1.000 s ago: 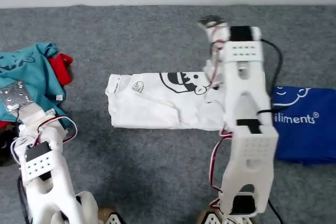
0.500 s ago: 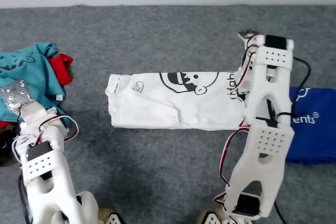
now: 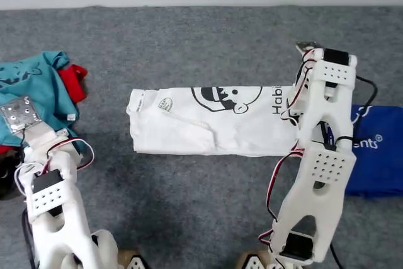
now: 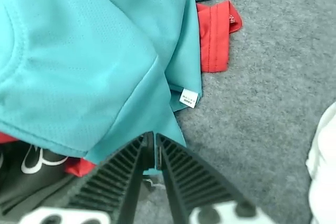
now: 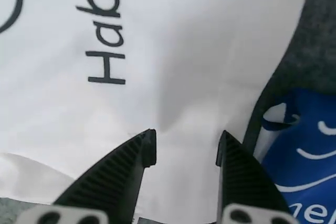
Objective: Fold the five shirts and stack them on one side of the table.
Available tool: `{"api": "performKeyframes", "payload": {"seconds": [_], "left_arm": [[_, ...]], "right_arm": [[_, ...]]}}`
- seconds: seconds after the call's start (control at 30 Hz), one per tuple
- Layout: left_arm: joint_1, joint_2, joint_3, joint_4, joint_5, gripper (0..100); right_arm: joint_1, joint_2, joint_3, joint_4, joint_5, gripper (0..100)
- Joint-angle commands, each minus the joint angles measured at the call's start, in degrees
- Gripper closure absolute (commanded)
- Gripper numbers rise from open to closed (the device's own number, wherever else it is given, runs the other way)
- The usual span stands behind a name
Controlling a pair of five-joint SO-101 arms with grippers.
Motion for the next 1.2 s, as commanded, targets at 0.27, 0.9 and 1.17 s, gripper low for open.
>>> {"api": "performKeyframes", "payload": {"seconds": [0.27,0.9,1.17], "left_arm": [[0.35,-1.85,-0.22,-1.41,-0.97,98],[0.35,-1.85,-0.13,-1.41,-0.97,98],[0.35,-1.85,-0.13,-1.41,-0.97,98]], "right_arm": [[0.22,6.11,-0.35,-1.71,-0.35,81.0],[-7.6,-10.95,-0.62,5.58,4.22,98.9],[-15.87,-19.82,-0.62,6.55,4.31,98.9]]}}
